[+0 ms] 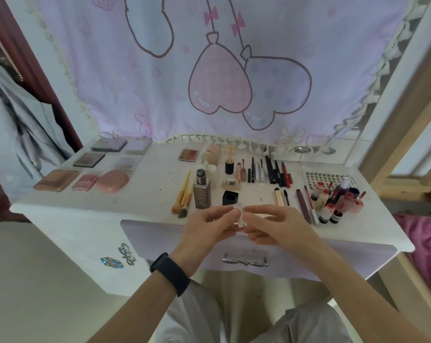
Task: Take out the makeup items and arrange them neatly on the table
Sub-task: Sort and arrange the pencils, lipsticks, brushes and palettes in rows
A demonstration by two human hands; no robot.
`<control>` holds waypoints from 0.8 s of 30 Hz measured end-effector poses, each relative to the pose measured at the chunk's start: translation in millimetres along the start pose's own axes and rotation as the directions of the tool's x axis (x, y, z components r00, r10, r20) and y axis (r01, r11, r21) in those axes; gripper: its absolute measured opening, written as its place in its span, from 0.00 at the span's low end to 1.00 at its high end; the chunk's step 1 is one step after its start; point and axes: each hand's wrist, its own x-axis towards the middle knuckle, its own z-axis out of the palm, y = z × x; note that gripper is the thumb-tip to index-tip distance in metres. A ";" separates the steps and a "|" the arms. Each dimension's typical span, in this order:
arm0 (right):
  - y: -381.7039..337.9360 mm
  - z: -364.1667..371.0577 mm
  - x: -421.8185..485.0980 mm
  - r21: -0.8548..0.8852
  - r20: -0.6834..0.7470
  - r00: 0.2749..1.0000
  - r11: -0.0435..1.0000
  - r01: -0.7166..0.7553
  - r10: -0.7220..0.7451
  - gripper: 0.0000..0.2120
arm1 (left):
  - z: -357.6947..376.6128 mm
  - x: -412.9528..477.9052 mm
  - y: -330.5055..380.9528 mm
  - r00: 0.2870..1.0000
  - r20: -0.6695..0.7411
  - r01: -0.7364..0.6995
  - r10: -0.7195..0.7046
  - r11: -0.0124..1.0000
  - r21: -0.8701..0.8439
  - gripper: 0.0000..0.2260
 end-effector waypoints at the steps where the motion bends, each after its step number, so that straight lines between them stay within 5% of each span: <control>1: 4.9 3.1 1.2 -0.110 -0.046 0.997 0.992 0.063 -0.068 0.12 | -1.9 -1.4 -0.5 1.000 -0.013 0.009 -0.009 1.000 -0.018 0.15; 3: 13.4 10.3 2.1 -0.339 -0.120 0.961 0.920 0.197 -0.250 0.04 | -5.7 -4.7 -1.4 0.999 -0.046 0.023 -0.026 0.998 -0.050 0.13; 8: 24.2 37.5 8.1 -0.740 -0.002 0.846 0.570 0.357 -0.534 0.13 | -26.2 -16.4 -5.8 0.995 -0.099 0.013 -0.013 1.000 -0.001 0.12; 11: 19.5 55.5 14.8 -0.768 -0.007 0.815 0.525 0.366 -0.579 0.10 | -43.9 -23.5 -5.8 0.986 -0.165 0.040 -0.034 0.999 0.033 0.14; 13: 15.1 67.9 18.1 -0.734 -0.011 0.817 0.559 0.385 -0.576 0.10 | -57.4 -28.6 -8.0 0.984 -0.175 0.003 0.033 0.979 0.202 0.15; 16: 8.9 87.8 26.4 -0.643 -0.012 0.860 0.663 0.384 -0.510 0.10 | -81.0 -37.3 -10.8 0.978 -0.110 -0.075 0.180 0.786 0.613 0.24; 20: 11.3 108.7 42.0 -0.564 0.031 0.882 0.720 0.405 -0.471 0.09 | -102.9 -42.0 -10.4 0.952 -0.137 -0.082 0.273 0.660 0.747 0.26; 22: 15.3 117.4 47.8 -0.609 0.072 0.828 0.633 0.478 -0.556 0.11 | -114.6 -42.2 -11.3 0.936 -0.160 -0.057 0.312 0.587 0.808 0.26; 24: 25.3 120.2 53.2 -0.721 0.110 0.707 0.434 0.541 -0.699 0.16 | -126.4 -39.4 -12.3 0.923 -0.203 -0.011 0.327 0.548 0.836 0.26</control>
